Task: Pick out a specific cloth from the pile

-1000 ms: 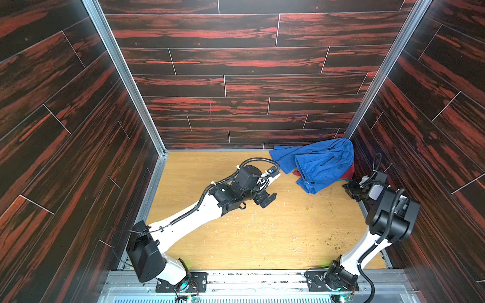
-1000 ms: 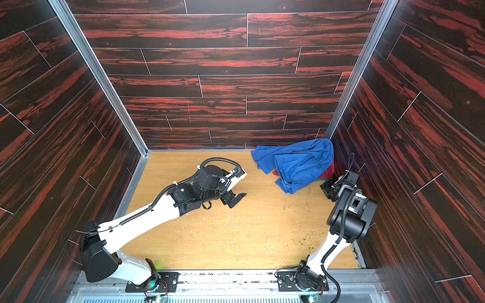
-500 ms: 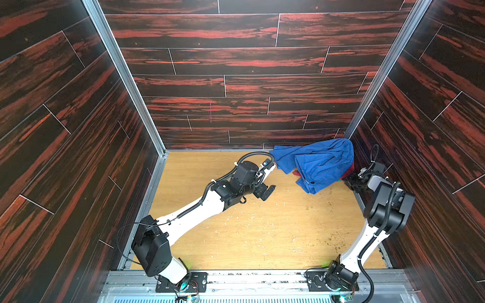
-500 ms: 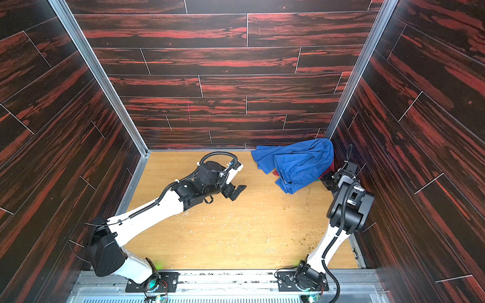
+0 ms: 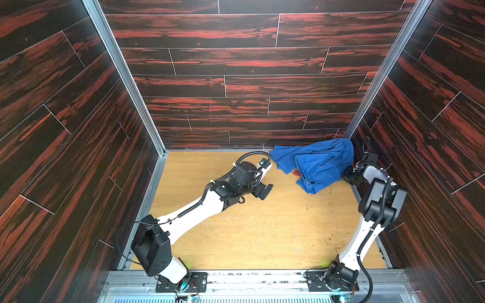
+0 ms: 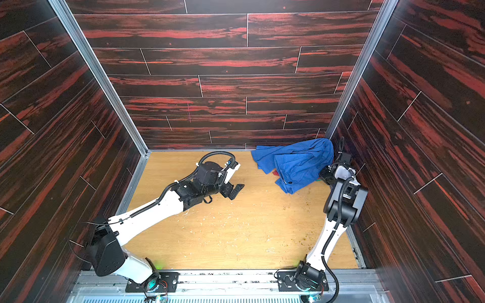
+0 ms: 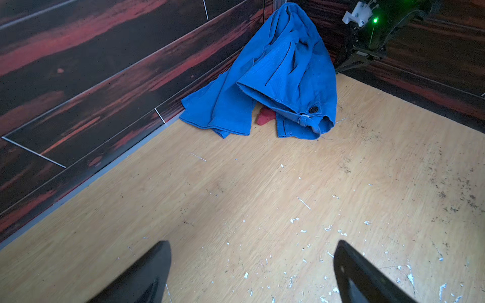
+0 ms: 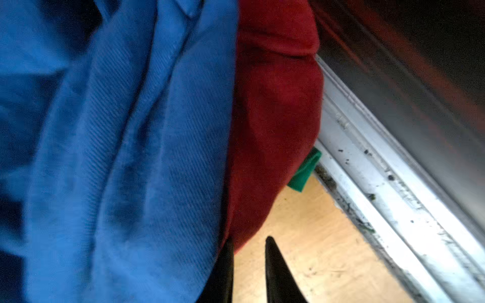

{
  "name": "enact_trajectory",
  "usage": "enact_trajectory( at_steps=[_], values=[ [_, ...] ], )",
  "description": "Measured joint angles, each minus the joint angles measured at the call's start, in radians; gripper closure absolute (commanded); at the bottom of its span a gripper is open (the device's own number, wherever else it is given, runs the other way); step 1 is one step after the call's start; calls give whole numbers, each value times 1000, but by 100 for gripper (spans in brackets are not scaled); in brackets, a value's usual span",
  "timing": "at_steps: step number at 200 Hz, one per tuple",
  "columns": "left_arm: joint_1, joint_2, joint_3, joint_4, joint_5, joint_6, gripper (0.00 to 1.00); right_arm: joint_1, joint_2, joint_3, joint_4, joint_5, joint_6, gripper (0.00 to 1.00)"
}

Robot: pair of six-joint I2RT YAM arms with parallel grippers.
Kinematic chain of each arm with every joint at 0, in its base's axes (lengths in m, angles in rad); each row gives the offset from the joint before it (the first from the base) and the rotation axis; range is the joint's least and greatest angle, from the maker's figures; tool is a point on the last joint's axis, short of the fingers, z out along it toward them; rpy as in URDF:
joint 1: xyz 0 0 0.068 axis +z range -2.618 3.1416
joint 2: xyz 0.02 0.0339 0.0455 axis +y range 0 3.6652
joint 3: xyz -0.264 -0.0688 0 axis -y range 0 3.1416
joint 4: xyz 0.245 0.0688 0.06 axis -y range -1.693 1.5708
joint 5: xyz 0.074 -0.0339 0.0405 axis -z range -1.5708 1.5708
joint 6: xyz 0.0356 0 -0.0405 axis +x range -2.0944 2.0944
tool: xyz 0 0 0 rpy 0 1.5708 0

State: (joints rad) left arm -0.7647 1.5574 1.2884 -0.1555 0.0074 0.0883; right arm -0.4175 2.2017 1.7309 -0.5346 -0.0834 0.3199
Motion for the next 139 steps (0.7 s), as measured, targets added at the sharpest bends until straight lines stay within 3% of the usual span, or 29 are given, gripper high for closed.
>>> enact_trajectory(
  at_steps=[49,102,139],
  values=[
    [4,0,-10,7,0,-8,1,14,35,55,-106,82,-112,76],
    [6,0,-15,14,0,-11,1,21,80,130,-162,113,-144,74],
    [9,0,-17,14,-1,-10,1,32,183,305,-255,130,-171,74]
  ],
)
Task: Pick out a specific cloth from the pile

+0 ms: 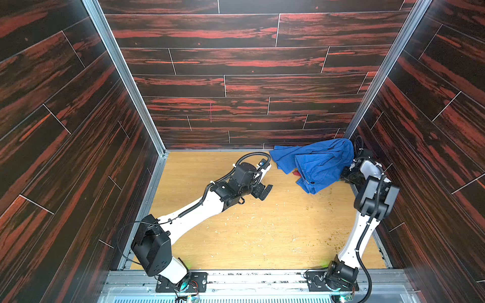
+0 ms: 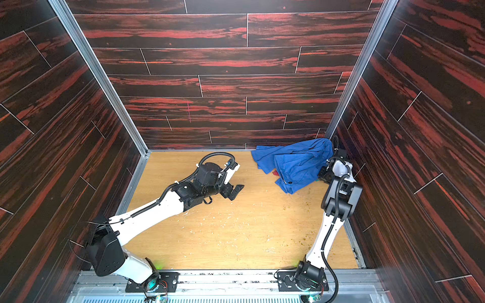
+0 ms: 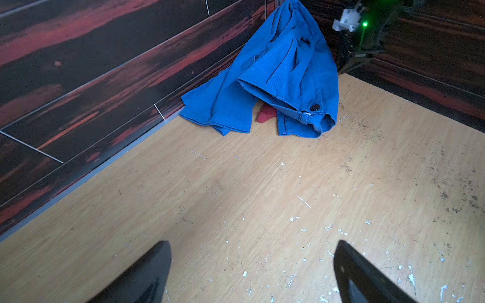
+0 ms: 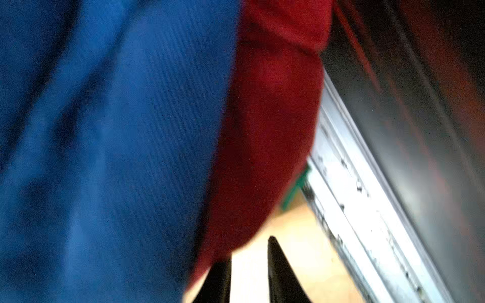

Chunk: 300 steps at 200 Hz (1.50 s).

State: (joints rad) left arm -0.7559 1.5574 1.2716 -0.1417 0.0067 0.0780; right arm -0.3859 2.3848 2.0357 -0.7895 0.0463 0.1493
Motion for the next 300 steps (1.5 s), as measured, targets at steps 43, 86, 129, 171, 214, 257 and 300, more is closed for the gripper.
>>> enact_trajectory(
  at_steps=[43,86,129,171,214,257,300],
  values=[
    [20,16,0,7,0,0,1,18,68,114,-90,27,-26,72],
    [35,59,0,8,4,0,1,39,95,171,-149,69,-47,60],
    [37,60,0,10,8,0,1,50,118,208,-177,90,-58,71],
    [37,60,0,8,8,1,1,71,127,216,-182,110,-62,95],
    [37,60,0,7,4,0,1,76,121,193,-160,116,-56,100],
    [38,59,0,-2,4,-13,1,76,9,-13,-24,105,-40,100],
    [38,34,0,-17,13,-50,1,76,-106,-91,-19,57,-2,100]
  ],
)
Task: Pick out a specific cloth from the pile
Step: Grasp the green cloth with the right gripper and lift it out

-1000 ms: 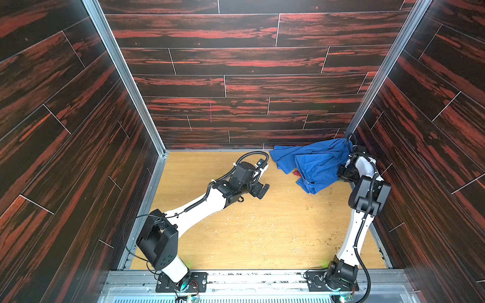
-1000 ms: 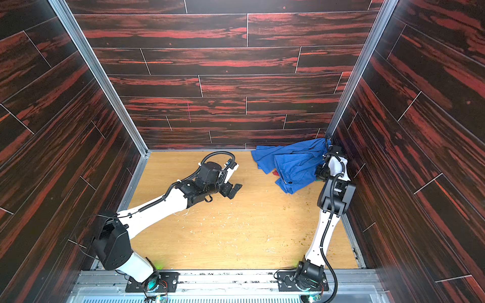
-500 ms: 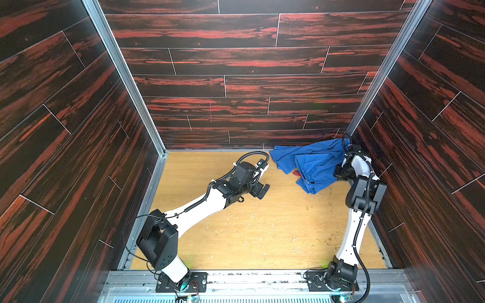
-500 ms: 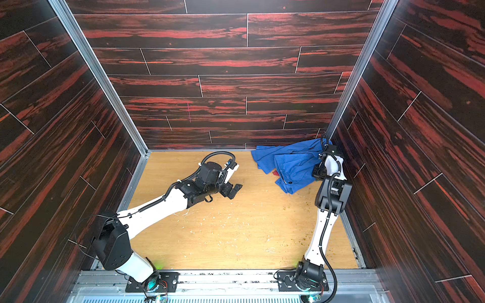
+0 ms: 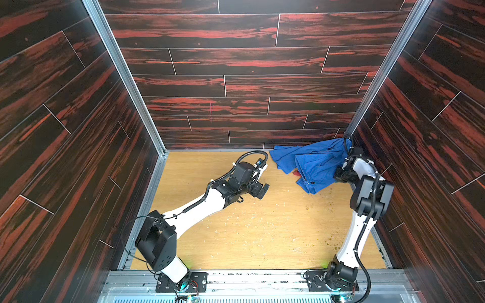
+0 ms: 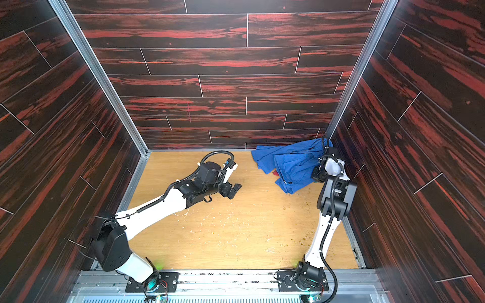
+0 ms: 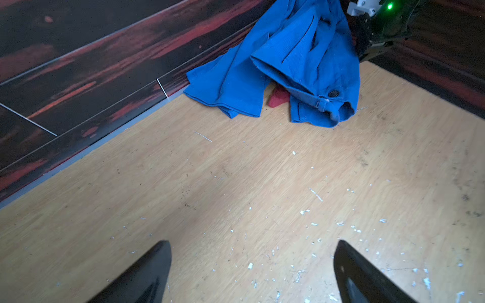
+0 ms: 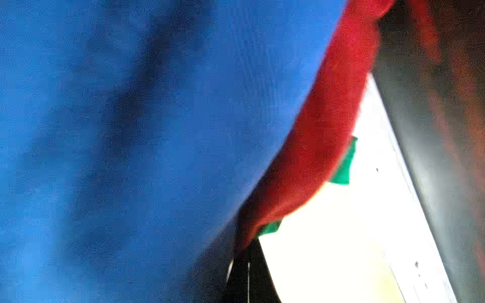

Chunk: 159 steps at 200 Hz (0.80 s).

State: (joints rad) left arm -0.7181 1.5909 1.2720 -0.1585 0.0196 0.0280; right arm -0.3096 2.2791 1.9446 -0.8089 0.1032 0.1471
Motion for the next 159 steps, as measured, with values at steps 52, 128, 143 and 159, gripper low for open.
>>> enact_trajectory(
  at_steps=[52,128,143,159],
  values=[
    [0,-128,-17,-2,-3,-28,1,-2,13,652,-261,-106,56,100],
    [0,-259,-96,-5,-114,23,1,74,-239,780,175,-440,292,100],
    [0,-299,-114,-6,-126,25,1,192,-277,768,345,-455,341,100],
    [0,-345,-129,0,-146,26,1,320,-338,692,524,-501,439,100]
  ],
)
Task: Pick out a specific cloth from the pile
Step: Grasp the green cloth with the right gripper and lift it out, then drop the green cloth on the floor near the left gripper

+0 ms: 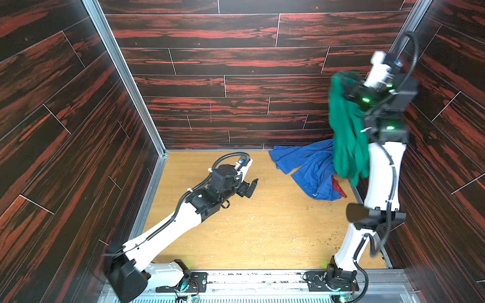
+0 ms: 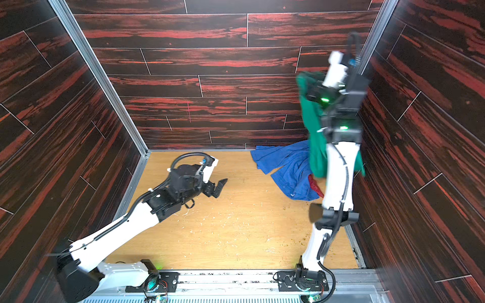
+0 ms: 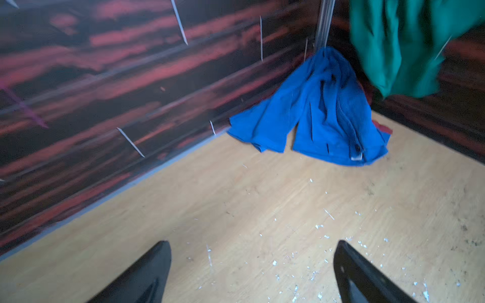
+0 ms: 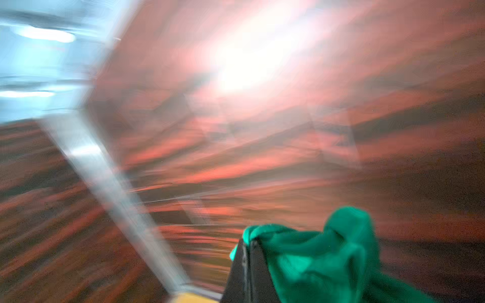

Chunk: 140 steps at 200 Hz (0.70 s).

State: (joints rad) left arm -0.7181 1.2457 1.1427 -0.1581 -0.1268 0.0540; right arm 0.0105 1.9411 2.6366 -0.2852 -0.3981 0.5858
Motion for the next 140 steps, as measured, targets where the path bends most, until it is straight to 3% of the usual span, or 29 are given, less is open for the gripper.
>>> enact_trajectory(
  at_steps=[35,63,108,130,140],
  values=[
    [0,-126,-67,17,-127,3,1,255,69,138,182,-76,121,100],
    [1,-228,-114,-22,-256,4,1,435,156,115,274,-120,177,100],
    [4,-373,-196,-145,-386,-52,1,483,296,-106,298,-197,243,100],
    [6,-378,-213,-213,-399,-93,1,475,309,-264,253,-223,209,56],
    [6,-362,-213,-236,-399,-114,1,471,303,-354,257,-227,182,41]
  ],
)
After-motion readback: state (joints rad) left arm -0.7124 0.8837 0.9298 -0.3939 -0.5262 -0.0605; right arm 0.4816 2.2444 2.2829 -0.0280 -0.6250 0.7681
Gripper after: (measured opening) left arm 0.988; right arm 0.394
